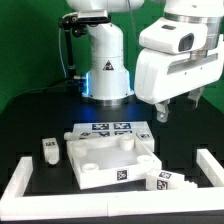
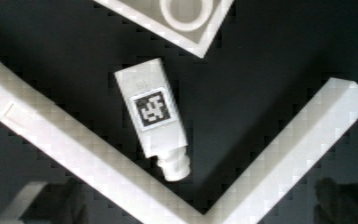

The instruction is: Assemble one leg

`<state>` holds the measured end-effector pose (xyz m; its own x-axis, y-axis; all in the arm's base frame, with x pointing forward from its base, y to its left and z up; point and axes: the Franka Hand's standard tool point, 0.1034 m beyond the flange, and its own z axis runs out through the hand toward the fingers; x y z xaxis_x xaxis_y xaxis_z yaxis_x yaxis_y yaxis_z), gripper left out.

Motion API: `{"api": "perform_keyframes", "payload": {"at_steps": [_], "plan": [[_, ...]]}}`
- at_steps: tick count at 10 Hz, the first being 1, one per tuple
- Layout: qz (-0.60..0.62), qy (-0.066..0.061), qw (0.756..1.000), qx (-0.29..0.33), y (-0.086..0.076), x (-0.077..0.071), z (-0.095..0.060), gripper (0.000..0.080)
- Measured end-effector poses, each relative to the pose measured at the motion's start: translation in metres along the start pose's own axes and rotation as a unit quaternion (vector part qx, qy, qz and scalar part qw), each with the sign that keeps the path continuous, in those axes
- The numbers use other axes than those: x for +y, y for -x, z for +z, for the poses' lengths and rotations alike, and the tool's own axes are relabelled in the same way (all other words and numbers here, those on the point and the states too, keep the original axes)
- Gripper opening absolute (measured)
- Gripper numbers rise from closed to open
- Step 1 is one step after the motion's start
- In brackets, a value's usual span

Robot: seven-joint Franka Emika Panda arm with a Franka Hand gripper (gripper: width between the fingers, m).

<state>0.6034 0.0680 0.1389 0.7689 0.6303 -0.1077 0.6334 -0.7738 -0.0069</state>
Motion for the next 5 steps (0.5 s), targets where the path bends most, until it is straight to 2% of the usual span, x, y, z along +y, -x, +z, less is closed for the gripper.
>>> {"api": "perform_keyframes", "payload": {"at_steps": [5], "plan": [[-0.001, -0.001, 1.000, 0.001, 0.0012, 0.0023, 0.0003, 0.0650]]}}
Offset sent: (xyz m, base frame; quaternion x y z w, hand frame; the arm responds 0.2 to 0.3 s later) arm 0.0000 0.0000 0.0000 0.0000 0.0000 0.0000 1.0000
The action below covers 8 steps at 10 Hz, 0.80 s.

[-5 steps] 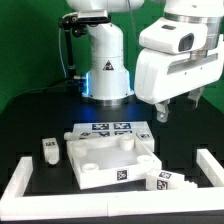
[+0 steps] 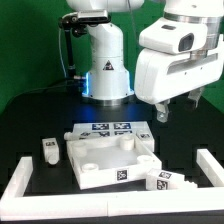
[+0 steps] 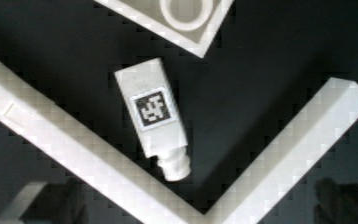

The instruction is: Assemble one leg

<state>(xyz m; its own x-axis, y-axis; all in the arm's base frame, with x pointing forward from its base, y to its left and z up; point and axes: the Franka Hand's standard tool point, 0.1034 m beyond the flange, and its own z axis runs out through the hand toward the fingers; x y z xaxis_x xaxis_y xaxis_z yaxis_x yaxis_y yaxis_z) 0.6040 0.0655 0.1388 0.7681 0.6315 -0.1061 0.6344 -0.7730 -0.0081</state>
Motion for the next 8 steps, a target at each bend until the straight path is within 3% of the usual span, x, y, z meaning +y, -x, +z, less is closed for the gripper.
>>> {"api": "perform_keyframes", "payload": {"at_steps": [2, 3, 5, 8], "plan": [[-0.006, -0.008, 1.000, 0.001, 0.008, 0.027, 0.013, 0.0650], [-0.016, -0.008, 1.000, 0.004, 0.000, 0.036, 0.020, 0.0650], [-0.070, 0.006, 0.997, 0.029, -0.013, 0.043, 0.035, 0.0650], [-0.067, 0.005, 0.997, 0.028, -0.013, 0.043, 0.034, 0.0650]]}}
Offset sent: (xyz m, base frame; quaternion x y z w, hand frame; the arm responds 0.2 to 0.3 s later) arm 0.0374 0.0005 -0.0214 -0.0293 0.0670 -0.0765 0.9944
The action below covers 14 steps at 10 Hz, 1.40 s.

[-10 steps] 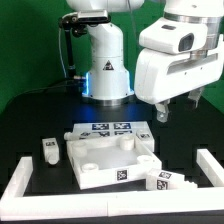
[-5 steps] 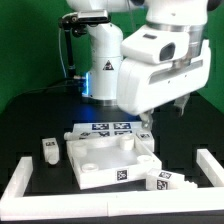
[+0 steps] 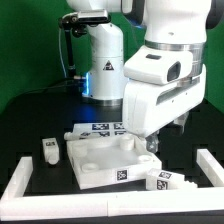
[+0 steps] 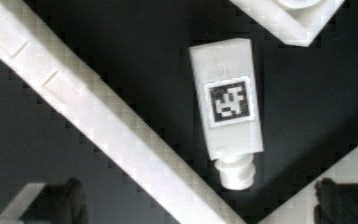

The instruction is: Assemble one leg

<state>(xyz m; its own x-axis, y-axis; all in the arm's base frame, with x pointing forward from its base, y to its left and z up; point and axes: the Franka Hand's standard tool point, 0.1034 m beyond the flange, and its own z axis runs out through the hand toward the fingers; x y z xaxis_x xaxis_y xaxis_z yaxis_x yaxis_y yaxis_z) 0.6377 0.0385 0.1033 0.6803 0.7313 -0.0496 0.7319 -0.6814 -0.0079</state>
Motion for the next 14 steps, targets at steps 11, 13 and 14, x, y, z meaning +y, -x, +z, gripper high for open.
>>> {"api": "perform_keyframes", "payload": {"at_steps": [11, 13, 14], "plan": [[0.000, -0.002, 1.000, 0.016, -0.009, -0.025, 0.076, 0.0650], [0.001, -0.005, 1.000, 0.014, -0.005, -0.026, 0.080, 0.0650], [0.002, -0.007, 1.000, 0.012, -0.003, -0.027, 0.082, 0.0650]]}}
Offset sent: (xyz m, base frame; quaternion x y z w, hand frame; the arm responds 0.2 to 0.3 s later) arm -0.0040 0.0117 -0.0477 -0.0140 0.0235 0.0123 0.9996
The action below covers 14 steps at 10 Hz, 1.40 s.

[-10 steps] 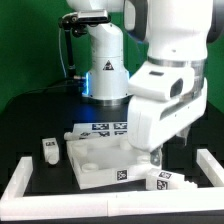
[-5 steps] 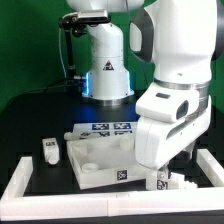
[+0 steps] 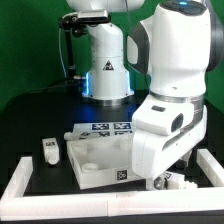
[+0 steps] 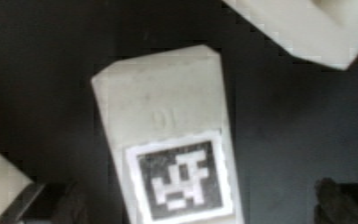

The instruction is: Assemble one leg

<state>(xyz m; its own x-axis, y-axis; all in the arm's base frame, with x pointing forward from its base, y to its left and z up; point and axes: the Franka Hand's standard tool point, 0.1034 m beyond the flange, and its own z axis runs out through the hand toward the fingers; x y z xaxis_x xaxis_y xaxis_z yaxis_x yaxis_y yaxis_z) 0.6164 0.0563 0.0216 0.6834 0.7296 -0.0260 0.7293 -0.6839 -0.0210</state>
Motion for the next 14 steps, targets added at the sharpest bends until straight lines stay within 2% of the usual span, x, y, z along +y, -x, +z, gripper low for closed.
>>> {"api": "perform_keyframes", "payload": {"at_steps": [1, 2, 3, 4, 5, 9, 10, 11, 12, 13, 14], "plan": [[0.000, -0.001, 1.000, -0.001, 0.001, -0.001, 0.002, 0.0650], [0.000, -0.001, 1.000, -0.001, 0.001, -0.001, 0.002, 0.0565], [0.000, -0.001, 1.000, -0.001, 0.000, -0.001, 0.002, 0.0429], [0.000, -0.001, 1.000, -0.001, 0.001, -0.001, 0.002, 0.0429], [0.000, -0.001, 1.000, -0.001, 0.000, -0.001, 0.002, 0.0282], [-0.019, 0.002, 1.000, 0.001, -0.001, 0.001, -0.002, 0.0282], [-0.025, -0.003, 1.000, -0.010, -0.002, 0.002, -0.016, 0.0282], [-0.024, -0.007, 0.999, -0.021, -0.005, 0.003, -0.042, 0.0282], [-0.011, -0.014, 0.999, -0.040, -0.006, -0.005, -0.066, 0.0282], [-0.009, -0.010, 0.999, -0.039, -0.009, -0.012, -0.086, 0.0282], [0.004, -0.005, 0.999, -0.037, -0.009, -0.024, -0.097, 0.0282]]}}
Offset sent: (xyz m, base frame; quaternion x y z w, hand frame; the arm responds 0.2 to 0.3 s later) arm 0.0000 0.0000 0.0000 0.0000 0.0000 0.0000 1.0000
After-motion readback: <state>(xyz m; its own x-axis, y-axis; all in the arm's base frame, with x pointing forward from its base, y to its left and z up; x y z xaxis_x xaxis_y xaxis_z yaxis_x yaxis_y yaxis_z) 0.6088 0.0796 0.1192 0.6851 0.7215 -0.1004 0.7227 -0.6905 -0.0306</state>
